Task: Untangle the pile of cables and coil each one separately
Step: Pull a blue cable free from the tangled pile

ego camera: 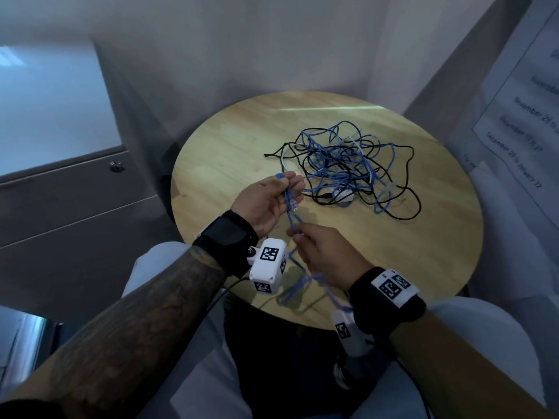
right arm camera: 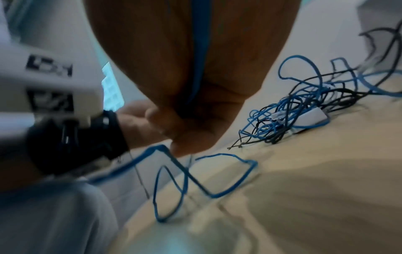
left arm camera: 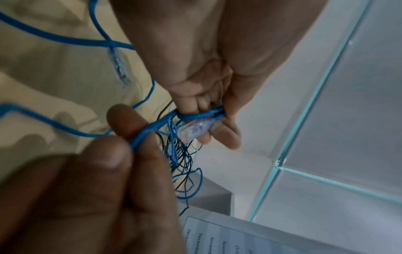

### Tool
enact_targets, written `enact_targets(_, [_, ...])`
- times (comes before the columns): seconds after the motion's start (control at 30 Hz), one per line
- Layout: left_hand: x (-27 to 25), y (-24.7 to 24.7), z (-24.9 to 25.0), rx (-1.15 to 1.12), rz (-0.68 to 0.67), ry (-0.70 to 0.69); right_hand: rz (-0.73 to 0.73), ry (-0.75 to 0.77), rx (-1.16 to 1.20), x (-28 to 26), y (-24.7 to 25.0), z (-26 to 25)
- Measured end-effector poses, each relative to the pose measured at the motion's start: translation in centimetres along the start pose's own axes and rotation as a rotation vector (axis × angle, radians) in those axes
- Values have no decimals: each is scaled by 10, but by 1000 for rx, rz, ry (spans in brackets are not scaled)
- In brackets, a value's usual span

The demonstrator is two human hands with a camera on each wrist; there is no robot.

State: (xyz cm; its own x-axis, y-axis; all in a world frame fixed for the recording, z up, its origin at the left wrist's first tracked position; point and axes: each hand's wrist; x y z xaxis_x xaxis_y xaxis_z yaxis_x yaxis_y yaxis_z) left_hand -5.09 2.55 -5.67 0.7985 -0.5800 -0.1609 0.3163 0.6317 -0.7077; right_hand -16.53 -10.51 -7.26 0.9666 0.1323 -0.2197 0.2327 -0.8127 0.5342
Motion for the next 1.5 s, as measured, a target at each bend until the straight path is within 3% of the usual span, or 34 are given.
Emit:
enact_targets(0.1, [1,4,-3,124,21,-85,65,-29,112,-2,13,-6])
enact_targets(0.17, [2,7,-4,276,16,-139,55,-37,339,-6,21,-10])
enact_targets(0.27, [1,8,-5,669,-3,-220,105,-1,542,-11,38,-10])
enact_targets(0.33, [-3,4,-8,930,-71,-202,163,14,558,-11,49,-9])
enact_targets(0.4, [-8,0,-13,1018,-179,-83,246,50,438,-13,56,-8])
enact_targets(0.53, [-13,-6,-23,919,-276,137,471,154,-13,-9,61,0])
enact_targets(0.7, [-18,-18,-18,704,-321,245,557,141,-188,6,60,19])
enact_targets(0.83, [-18,-21,-7,250,-332,304,479,121,-243,12,43,25])
enact_targets(0.97, [-9,-12,7,-152,-208,193,228,79,-268,14,13,22])
enact_targets(1.07, [-3,-2,11,-179,-75,106,101,78,13,11,6,10])
enact_targets(1.17, [-3,1,9,-156,-41,37,-1,33,179,7,9,1])
enact_targets(1.37, [4,7,6,-170,84,-55,-72,97,-6,-2,5,0])
enact_targets(1.43, [3,8,4,-16,106,-113,-71,134,-31,-6,4,-2])
enact_targets(1.5, [-1,5,-3,282,90,-176,-18,166,-38,-11,8,-7])
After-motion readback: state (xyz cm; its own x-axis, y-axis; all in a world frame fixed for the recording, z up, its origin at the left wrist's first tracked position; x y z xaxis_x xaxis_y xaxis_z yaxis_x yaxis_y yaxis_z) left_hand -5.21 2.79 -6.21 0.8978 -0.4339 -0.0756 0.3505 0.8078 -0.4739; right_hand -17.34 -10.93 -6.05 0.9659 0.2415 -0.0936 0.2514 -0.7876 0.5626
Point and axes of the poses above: each hand's wrist, its own x-axis towards the middle knuckle, its own y-axis out of the back of the hand, z = x × y, and after that the axes turned 6 degrees about -z, right-handed
